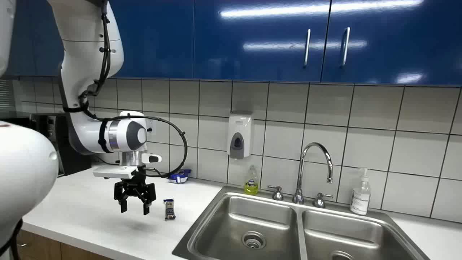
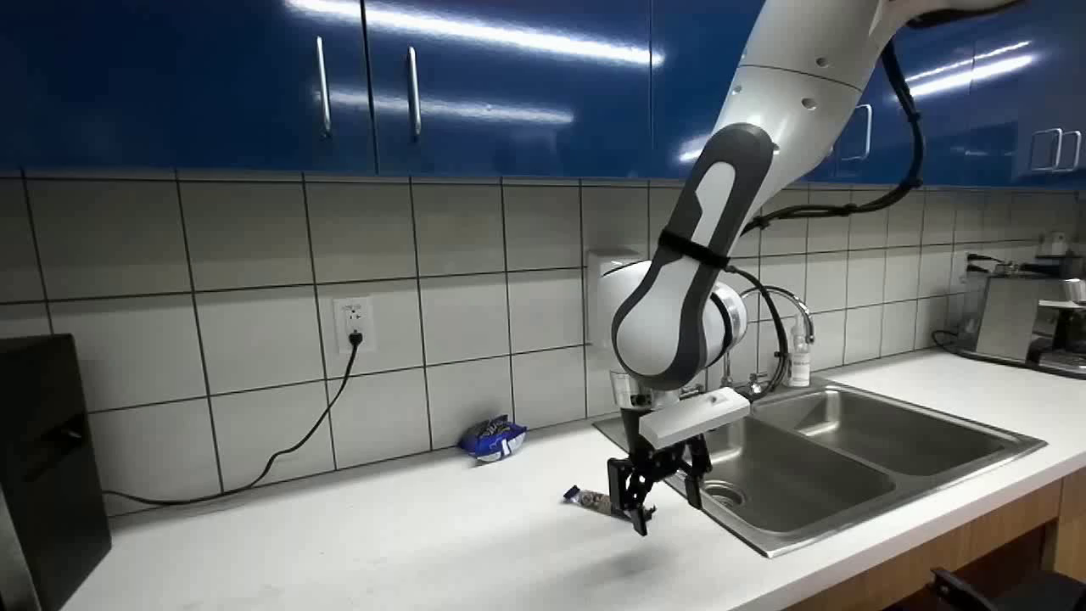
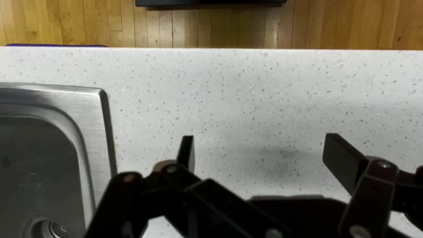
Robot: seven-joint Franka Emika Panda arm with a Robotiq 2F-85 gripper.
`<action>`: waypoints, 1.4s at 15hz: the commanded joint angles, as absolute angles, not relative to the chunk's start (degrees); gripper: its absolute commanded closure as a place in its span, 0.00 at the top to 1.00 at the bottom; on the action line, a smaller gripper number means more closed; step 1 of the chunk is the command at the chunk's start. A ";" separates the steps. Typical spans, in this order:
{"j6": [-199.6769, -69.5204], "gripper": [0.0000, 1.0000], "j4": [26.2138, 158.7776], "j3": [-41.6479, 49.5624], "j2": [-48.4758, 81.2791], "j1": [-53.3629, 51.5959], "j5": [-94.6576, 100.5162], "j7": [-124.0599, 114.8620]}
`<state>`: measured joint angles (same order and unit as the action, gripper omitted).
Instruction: Put the black snack packet in the left sink
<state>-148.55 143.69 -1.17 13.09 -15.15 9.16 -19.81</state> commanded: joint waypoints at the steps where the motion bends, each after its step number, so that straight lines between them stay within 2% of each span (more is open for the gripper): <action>1: -148.41 1.00 143.64 -2.08 13.15 -14.16 9.51 -20.02; 13: -149.56 1.00 141.89 -0.39 15.88 -13.06 10.26 -20.02; 21: -148.51 1.00 130.93 3.04 24.71 -8.79 9.98 -13.86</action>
